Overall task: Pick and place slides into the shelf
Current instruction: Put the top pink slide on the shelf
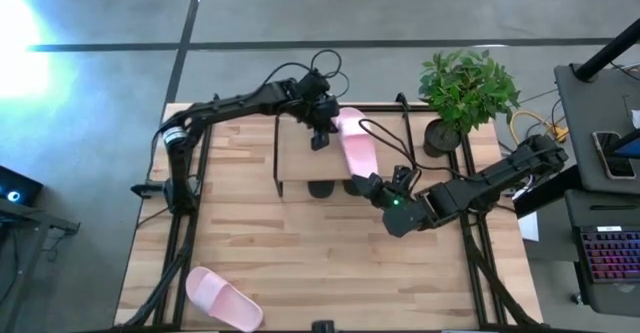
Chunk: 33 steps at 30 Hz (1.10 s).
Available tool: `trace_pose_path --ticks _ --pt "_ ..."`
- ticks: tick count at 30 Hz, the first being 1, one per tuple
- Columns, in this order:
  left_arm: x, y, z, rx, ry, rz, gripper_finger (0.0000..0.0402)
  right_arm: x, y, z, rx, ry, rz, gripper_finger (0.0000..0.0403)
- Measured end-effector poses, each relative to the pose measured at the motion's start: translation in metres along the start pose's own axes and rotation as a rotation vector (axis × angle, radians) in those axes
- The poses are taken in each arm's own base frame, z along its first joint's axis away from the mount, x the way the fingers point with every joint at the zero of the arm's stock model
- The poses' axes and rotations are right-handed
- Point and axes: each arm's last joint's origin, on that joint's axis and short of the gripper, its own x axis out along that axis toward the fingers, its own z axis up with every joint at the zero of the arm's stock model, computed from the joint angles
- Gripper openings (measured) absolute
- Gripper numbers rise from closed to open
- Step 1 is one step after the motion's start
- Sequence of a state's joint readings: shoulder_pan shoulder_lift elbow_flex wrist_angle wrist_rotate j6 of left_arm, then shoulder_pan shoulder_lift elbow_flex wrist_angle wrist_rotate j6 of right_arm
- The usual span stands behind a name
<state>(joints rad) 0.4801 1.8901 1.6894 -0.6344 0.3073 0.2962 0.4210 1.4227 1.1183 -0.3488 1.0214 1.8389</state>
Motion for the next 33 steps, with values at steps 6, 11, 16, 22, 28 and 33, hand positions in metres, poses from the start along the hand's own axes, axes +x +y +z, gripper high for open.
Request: trace_pose_path --ticks 6,11,16,22,28,33 --pt "0.010 0.006 0.005 0.001 -0.003 -0.002 0.0000 -0.005 -0.001 -0.002 -0.014 0.015 0.002 0.0103" --pt "-0.009 0.003 0.010 -0.006 0.014 0.006 0.0000 -0.020 -0.003 -0.006 -0.078 0.056 0.009 0.0092" --pt "-0.063 -0.014 0.012 0.015 0.016 0.010 0.0000 -0.034 -0.019 -0.003 -0.111 0.075 -0.075 0.0073" --pt "-0.106 -0.030 0.009 0.037 -0.048 0.029 0.0000 -0.044 -0.047 0.013 -0.083 0.011 -0.284 0.0036" --pt "-0.111 -0.039 -0.007 -0.007 -0.016 0.018 0.0000 -0.028 -0.051 0.025 -0.118 -0.020 -0.383 0.0010" --pt "-0.113 -0.050 -0.024 -0.068 0.020 -0.035 0.0000 -0.013 -0.059 0.036 -0.144 -0.079 -0.446 0.0009"
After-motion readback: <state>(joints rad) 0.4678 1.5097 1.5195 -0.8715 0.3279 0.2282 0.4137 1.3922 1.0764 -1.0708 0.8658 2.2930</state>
